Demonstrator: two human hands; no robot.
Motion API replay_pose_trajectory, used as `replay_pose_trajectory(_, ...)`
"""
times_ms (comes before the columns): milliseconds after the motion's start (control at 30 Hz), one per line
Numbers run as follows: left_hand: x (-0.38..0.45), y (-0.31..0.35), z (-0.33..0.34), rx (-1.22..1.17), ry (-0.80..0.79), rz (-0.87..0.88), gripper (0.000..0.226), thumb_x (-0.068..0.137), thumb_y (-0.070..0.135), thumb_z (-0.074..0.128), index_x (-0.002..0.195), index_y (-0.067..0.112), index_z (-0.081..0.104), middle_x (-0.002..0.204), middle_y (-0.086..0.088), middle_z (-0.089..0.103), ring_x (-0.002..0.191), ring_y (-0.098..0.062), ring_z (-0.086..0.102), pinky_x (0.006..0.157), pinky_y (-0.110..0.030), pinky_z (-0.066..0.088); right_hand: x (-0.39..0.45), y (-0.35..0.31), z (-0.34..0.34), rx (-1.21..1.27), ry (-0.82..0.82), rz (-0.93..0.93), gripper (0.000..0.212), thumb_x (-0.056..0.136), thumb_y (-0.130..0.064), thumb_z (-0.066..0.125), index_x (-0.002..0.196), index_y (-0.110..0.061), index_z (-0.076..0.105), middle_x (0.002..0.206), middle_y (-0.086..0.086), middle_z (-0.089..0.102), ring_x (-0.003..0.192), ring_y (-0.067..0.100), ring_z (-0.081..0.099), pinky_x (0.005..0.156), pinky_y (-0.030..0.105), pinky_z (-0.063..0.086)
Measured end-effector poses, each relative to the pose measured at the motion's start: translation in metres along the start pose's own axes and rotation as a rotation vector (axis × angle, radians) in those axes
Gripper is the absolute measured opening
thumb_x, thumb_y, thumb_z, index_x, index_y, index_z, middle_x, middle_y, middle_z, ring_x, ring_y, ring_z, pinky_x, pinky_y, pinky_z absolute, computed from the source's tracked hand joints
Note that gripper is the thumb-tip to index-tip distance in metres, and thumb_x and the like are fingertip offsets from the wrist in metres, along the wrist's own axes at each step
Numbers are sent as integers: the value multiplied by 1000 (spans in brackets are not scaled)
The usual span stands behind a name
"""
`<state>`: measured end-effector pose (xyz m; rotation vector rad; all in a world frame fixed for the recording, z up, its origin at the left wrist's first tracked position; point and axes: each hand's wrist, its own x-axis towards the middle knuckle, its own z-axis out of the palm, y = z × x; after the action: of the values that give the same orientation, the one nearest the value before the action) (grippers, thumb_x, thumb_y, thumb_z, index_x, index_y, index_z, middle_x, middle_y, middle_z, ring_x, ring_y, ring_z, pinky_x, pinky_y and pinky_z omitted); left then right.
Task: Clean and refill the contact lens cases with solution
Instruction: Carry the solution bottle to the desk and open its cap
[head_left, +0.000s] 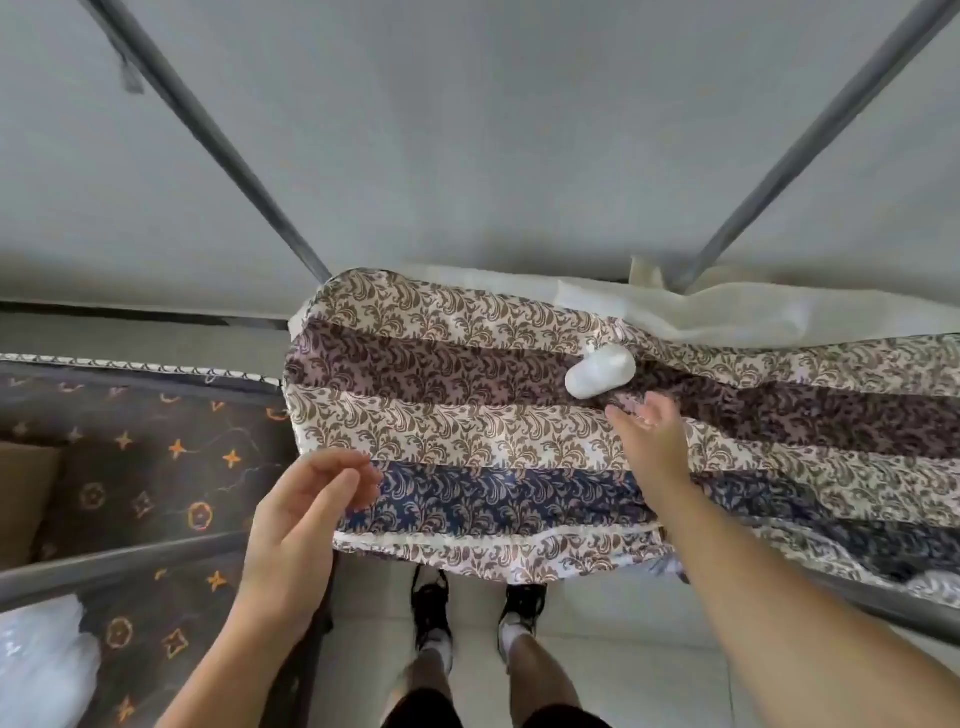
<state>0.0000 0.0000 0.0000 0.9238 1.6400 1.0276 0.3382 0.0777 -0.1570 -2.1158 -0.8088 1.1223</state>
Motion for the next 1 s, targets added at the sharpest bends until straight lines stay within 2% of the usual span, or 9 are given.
replay_pose_trajectory(67,15,-12,6,-8,-31,-7,29,102,2,51,97,20,74,91,-9,75,86,-20,70,79,-19,56,25,2,14,30,18,44,85,80,-43,79,149,-23,35,138,-2,53,118,16,56,88,33,44)
replay_pose_trajectory(133,30,-25,12,-2,-73,-20,29,102,3,52,98,22,74,91,-8,75,86,-19,71,80,-20,56,49,5,30,84,24,75,93,75,-41,84,151,-28,32,133,-7,53,119,13,55,87,31,43)
replay_pose_trajectory(233,49,-44,15,33,-118,-20,26,100,10,55,100,26,75,94,-5,75,87,-18,70,80,-20,56,79,19,54,92,75,30,90,70,-39,86,145,-31,37,115,-16,55,110,13,57,84,31,44)
replay_pose_trajectory(367,64,-57,15,32,-153,-49,21,93,22,56,99,28,75,93,-4,75,86,-17,70,79,-20,56,99,26,73,91,140,-37,82,64,-43,85,136,-31,47,119,-12,56,108,15,57,90,36,46)
replay_pose_trajectory(467,66,-56,10,43,-172,-52,21,92,23,56,99,28,75,93,-5,75,87,-18,70,79,-19,55,86,17,71,74,140,-100,77,66,-41,86,133,-32,49,114,-17,56,103,9,58,82,24,45)
replay_pose_trajectory(567,61,-42,3,50,-200,-28,20,96,17,57,100,27,75,94,-5,75,87,-19,70,79,-19,55,44,-9,54,115,101,-162,71,67,-40,86,127,-40,48,109,-27,56,95,-6,60,70,9,43)
replay_pose_trajectory(733,42,-4,-12,40,-290,19,21,94,23,56,101,26,75,95,-6,75,87,-20,70,81,-25,57,-60,-59,13,220,42,-256,69,66,-33,88,124,-40,52,116,-20,61,100,-1,65,75,18,58)
replay_pose_trajectory(900,4,23,-30,77,-446,46,19,94,19,57,99,27,74,95,-6,75,87,-21,68,83,-26,57,-184,-78,-34,351,-6,-288,63,62,-36,90,112,-55,56,108,-26,64,100,-7,64,74,12,55)
replay_pose_trajectory(1000,-28,36,-45,125,-579,53,22,96,13,57,98,26,74,93,-2,74,86,-15,68,82,-21,54,-258,-68,-56,429,19,-267,64,62,-35,87,119,-39,59,111,-10,63,102,5,64,77,19,54)
